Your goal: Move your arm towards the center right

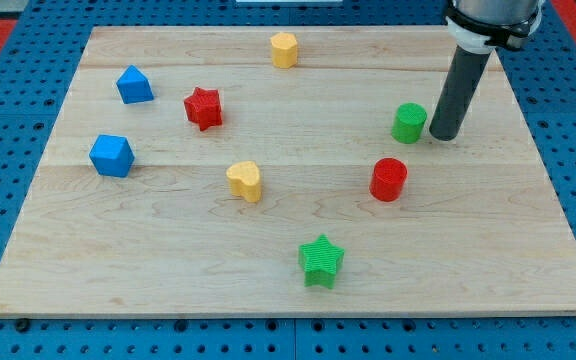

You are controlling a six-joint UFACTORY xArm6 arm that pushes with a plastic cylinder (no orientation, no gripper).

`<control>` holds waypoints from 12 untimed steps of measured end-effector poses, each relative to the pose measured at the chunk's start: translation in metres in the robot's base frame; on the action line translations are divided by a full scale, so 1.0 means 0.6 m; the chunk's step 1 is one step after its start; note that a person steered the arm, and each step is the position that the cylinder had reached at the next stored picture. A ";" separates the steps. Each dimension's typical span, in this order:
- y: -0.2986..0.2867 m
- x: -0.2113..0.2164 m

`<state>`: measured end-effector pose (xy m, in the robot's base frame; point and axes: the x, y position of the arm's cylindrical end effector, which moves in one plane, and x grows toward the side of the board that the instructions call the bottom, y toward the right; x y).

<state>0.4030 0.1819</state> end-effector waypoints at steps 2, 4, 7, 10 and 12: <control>0.010 0.026; 0.027 0.035; 0.037 0.042; 0.039 0.054; 0.063 0.054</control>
<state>0.4352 0.2195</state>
